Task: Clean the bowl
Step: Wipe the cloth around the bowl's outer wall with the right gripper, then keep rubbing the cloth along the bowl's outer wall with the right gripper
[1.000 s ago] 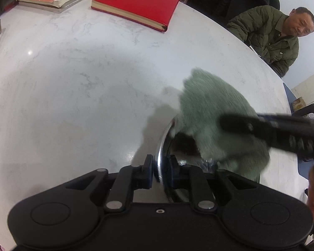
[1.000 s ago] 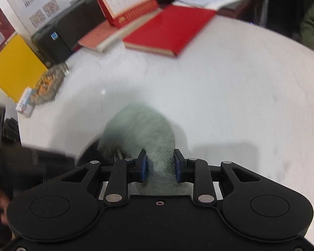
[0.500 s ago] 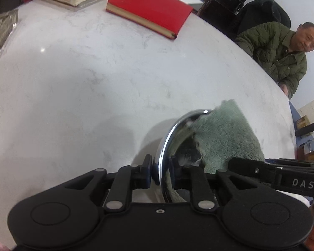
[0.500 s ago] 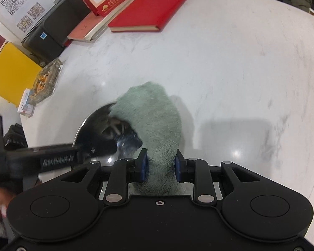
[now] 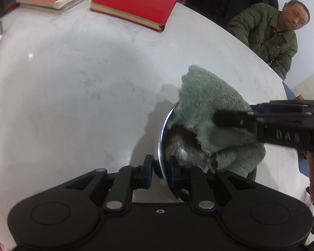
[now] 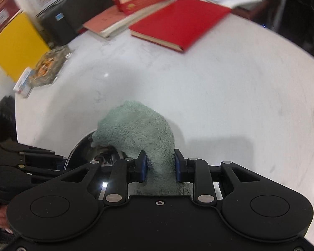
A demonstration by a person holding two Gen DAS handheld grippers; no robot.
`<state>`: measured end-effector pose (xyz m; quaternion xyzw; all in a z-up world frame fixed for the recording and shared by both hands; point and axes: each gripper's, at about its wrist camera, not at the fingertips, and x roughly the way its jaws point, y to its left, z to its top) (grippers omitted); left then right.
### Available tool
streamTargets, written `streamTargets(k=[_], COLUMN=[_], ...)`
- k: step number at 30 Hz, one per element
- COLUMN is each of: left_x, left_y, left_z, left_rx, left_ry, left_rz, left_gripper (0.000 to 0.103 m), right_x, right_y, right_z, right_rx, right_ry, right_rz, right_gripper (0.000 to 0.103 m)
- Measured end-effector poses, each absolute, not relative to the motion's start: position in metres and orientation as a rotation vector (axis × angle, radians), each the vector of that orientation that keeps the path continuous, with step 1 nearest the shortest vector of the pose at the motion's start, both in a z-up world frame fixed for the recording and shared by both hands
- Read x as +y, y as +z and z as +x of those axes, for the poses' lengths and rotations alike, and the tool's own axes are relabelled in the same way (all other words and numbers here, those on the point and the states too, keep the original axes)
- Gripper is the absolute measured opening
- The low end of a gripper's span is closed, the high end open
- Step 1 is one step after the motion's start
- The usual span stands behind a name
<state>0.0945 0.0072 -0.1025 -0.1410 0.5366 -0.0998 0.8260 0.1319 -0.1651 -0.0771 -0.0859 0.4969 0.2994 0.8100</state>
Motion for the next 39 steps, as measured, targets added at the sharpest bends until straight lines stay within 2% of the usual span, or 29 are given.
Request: streamTargets(k=[5,13,22,29,35,39], left_x=[0.008,0.008,-0.002,-0.005,-0.012,-0.012], left_y=[-0.108,-0.109,-0.105,-0.107,-0.106,-0.107], left_z=[0.108,0.099,0.097,0.091,0.086,0.084], left_rx=[1.166,1.149,1.146,1.125,1.123,1.106], left_ry=[-0.247,-0.201,-0.202,-0.167,-0.173,-0.151], left_rz=[-0.317,-0.379,-0.307,-0.340,-0.289,-0.309], left_gripper=[0.016,0.016,0.018,0.020,0.023,0.023], right_x=[-0.146,-0.196,-0.169,-0.215,-0.191,-0.206], right_y=[-0.076,-0.092,-0.079,-0.098,-0.083,-0.090], right_z=[0.137,0.108,0.137,0.096,0.117,0.119], right_rx=[1.031,1.145,1.068,1.178,1.100,1.127], right_ry=[0.677,0.537,0.606,0.493,0.515,0.498], right_rz=[-0.263,0.024,-0.042,0.192,0.062,0.169], right_gripper=[0.025,0.021,0.022,0.022,0.022,0.022])
